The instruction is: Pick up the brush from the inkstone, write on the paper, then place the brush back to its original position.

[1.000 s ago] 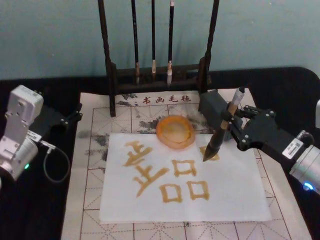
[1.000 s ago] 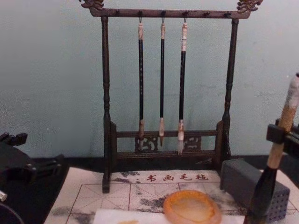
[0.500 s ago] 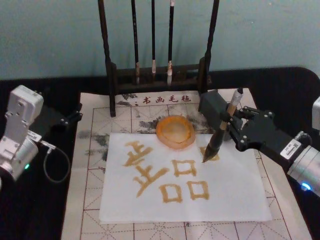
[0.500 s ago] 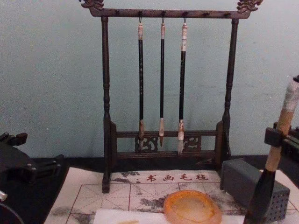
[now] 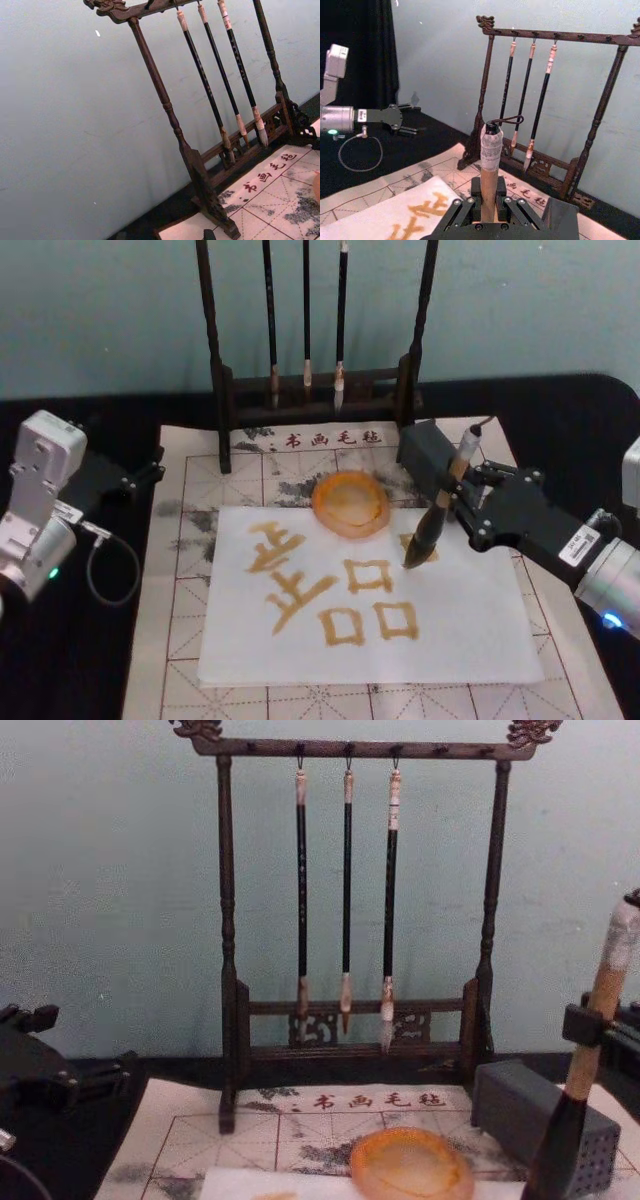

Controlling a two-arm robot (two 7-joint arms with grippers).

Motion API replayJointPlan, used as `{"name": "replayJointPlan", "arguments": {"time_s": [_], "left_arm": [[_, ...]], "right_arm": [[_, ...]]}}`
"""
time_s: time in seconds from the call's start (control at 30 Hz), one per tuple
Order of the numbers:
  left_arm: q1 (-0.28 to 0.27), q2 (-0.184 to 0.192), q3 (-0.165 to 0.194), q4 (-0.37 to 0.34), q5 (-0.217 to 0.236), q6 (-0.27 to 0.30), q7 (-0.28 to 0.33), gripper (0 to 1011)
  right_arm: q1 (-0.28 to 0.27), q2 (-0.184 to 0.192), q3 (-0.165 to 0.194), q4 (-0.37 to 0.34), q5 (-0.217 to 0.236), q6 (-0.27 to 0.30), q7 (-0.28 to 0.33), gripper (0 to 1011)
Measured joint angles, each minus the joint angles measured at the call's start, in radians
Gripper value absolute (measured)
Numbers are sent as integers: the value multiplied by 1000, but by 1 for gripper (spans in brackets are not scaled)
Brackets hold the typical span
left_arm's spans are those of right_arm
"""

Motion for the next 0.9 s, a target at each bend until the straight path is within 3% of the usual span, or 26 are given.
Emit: {"name": "replayJointPlan", "arguments": {"time_s": [0.9], "left_arm": [[0, 0, 0, 0, 0, 0, 0, 1001]], "right_arm": [[-33, 34, -6, -49, 41, 8, 29, 188]]}}
